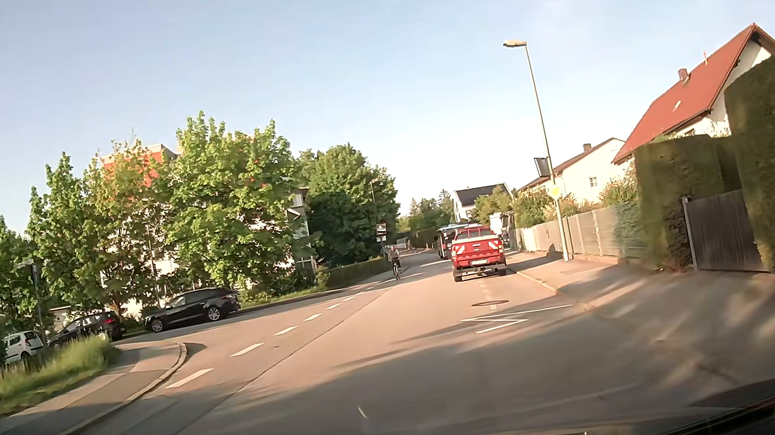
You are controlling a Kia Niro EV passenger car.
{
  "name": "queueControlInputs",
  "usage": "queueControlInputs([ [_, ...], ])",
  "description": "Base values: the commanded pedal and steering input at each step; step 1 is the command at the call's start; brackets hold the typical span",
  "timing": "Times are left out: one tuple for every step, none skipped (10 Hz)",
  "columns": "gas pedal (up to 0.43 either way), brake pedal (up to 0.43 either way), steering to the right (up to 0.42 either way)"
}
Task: Follow the waypoints while adhering to traffic rules and regulations
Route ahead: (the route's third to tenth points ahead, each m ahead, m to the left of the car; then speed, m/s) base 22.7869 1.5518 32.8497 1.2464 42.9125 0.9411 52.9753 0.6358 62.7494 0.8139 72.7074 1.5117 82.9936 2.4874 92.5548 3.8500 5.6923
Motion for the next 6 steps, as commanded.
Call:
queueControlInputs([
  [0.11,0.0,0.02],
  [0.11,0.0,0.021],
  [0.11,0.0,0.021],
  [0.11,0.0,0.021],
  [0.11,0.0,0.021],
  [0.11,0.0,0.021],
])
